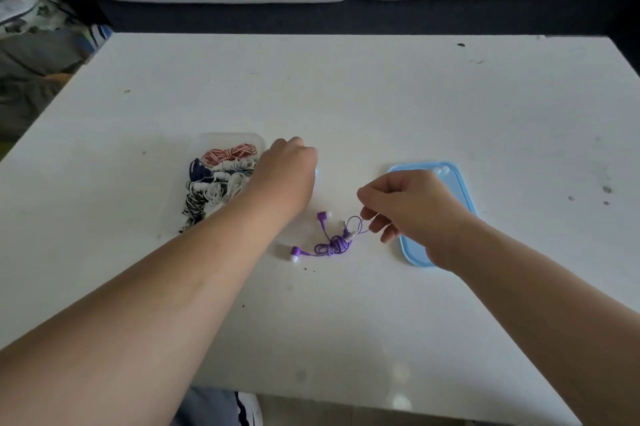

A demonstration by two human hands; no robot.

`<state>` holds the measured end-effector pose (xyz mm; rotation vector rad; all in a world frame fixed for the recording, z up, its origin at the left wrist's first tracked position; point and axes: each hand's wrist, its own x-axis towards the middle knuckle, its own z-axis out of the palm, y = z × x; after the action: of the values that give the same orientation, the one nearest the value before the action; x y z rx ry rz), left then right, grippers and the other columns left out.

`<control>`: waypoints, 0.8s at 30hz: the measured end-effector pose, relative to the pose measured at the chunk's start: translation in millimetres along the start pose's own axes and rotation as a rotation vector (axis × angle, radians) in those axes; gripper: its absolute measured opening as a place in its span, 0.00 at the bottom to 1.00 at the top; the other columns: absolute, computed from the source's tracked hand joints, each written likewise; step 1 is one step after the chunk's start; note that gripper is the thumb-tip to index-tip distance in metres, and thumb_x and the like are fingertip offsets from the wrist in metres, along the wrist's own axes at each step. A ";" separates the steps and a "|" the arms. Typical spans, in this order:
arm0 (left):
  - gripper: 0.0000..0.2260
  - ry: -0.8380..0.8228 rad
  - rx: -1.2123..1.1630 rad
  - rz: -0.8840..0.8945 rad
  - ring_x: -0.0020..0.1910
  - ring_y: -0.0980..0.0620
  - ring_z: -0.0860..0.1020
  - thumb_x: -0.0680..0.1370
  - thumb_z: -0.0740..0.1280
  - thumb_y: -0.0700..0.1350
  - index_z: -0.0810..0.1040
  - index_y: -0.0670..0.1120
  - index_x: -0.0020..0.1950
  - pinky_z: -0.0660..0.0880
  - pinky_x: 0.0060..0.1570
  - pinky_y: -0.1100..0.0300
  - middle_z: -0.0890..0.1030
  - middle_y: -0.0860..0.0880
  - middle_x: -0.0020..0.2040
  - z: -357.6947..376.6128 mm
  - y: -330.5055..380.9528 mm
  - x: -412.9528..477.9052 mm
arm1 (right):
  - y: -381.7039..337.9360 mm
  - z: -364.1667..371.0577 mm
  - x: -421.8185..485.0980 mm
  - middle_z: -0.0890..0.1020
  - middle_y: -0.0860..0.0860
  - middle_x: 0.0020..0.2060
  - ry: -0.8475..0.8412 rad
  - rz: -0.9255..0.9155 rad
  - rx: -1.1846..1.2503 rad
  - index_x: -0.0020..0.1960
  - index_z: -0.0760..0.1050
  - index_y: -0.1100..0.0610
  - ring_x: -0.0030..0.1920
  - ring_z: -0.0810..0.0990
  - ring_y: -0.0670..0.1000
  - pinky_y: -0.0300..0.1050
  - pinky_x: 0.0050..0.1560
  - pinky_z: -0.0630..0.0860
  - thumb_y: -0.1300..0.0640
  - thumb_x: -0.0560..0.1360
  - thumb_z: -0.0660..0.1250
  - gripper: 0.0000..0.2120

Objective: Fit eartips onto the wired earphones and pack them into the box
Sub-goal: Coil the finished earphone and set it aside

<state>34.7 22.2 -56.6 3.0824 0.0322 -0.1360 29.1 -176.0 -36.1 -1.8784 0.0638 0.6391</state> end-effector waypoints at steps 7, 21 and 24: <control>0.05 0.034 -0.102 0.030 0.51 0.41 0.76 0.78 0.66 0.35 0.80 0.42 0.47 0.73 0.47 0.51 0.78 0.47 0.47 -6.7 -7.5 -1.0 | -1.8 -9.0 -0.6 0.86 0.51 0.34 0.042 0.012 0.031 0.45 0.83 0.61 0.33 0.82 0.50 0.45 0.37 0.81 0.58 0.78 0.70 0.07; 0.07 0.001 -1.257 -0.063 0.45 0.45 0.87 0.80 0.71 0.39 0.83 0.50 0.54 0.83 0.54 0.50 0.88 0.49 0.46 -66.0 48.9 -46.6 | -15.8 -33.5 -30.8 0.88 0.58 0.49 -0.056 -0.238 0.381 0.59 0.83 0.61 0.52 0.87 0.57 0.51 0.56 0.83 0.64 0.78 0.71 0.10; 0.09 -0.026 -1.265 -0.024 0.44 0.48 0.87 0.80 0.71 0.38 0.85 0.50 0.55 0.83 0.51 0.56 0.88 0.49 0.46 -65.2 57.1 -47.6 | -13.5 -39.6 -34.3 0.88 0.57 0.46 -0.006 -0.238 0.378 0.56 0.84 0.61 0.50 0.88 0.57 0.50 0.55 0.83 0.62 0.79 0.71 0.07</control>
<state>-5.7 -31.9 15.5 1.8175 0.1042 -0.0969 20.2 -214.1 1.2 -1.4910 -0.0410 0.4341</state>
